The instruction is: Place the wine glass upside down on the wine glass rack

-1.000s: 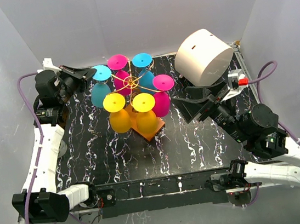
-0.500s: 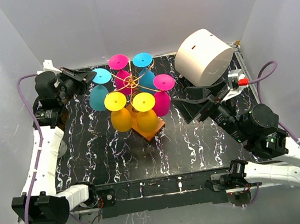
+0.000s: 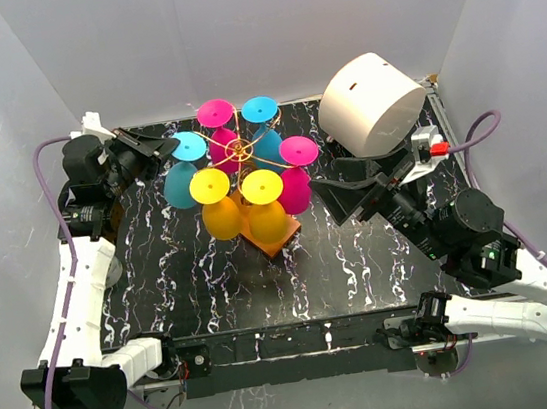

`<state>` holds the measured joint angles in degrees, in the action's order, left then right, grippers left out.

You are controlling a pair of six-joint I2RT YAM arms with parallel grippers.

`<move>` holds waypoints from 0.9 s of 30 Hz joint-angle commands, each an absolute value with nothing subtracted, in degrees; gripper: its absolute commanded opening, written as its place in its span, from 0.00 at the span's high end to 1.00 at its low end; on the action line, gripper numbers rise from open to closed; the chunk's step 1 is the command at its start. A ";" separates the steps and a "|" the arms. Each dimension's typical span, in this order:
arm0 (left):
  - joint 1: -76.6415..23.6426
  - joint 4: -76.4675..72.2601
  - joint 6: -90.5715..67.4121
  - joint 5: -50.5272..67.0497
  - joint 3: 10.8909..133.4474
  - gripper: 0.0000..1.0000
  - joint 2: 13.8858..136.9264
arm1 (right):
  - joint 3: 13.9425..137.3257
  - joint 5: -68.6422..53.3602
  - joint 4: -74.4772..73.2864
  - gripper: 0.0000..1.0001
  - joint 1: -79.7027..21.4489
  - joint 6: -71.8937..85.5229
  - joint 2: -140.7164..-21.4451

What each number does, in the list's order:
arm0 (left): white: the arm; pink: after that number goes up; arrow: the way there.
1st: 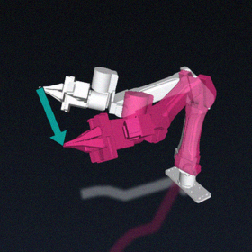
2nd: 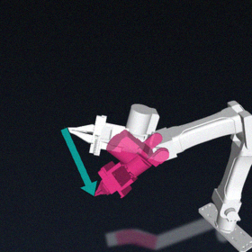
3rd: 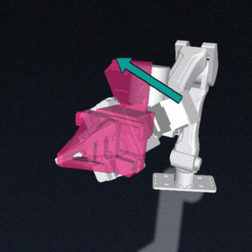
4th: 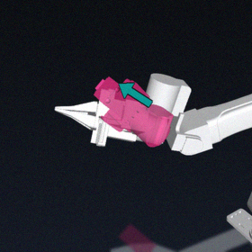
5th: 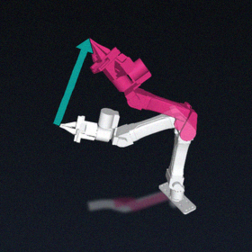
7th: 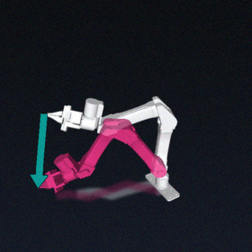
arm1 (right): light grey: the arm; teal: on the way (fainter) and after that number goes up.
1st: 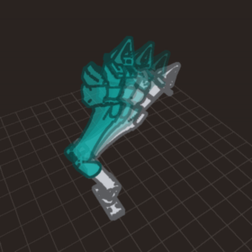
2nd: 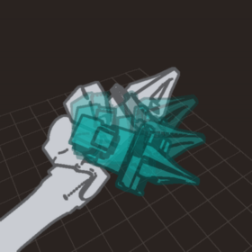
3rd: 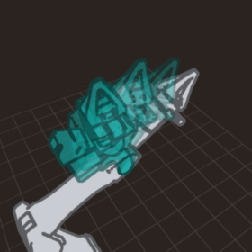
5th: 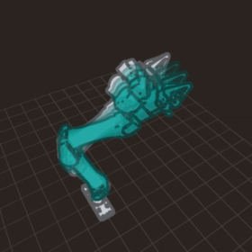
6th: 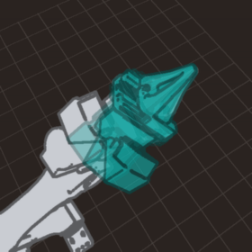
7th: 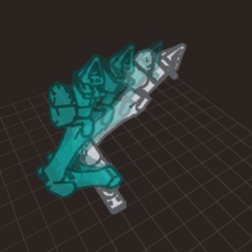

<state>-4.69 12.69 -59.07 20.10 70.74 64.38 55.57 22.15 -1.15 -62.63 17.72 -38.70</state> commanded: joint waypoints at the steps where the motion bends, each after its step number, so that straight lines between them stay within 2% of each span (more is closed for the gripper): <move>1: -4.57 13.79 -57.27 23.16 70.83 0.93 63.77 | 56.27 21.11 2.36 0.19 -62.84 16.91 -38.39; 5: -4.60 14.82 -56.57 22.78 71.17 0.85 63.90 | 56.09 21.18 2.48 0.19 -62.84 16.95 -37.98; 12: -4.57 19.04 -54.59 21.45 72.42 0.64 63.48 | 55.76 21.59 2.12 0.19 -62.88 17.29 -37.62; 16: -4.59 25.37 -51.96 19.40 75.07 0.46 63.65 | 55.75 23.36 1.45 0.19 -62.82 17.45 -37.94; 23: -4.62 29.42 -48.60 17.79 75.53 0.30 61.83 | 54.47 29.93 -2.68 0.19 -62.84 19.53 -39.44; 27: -4.57 30.68 -46.70 18.61 75.89 0.04 60.75 | 54.30 31.45 -4.52 0.20 -62.84 20.98 -39.63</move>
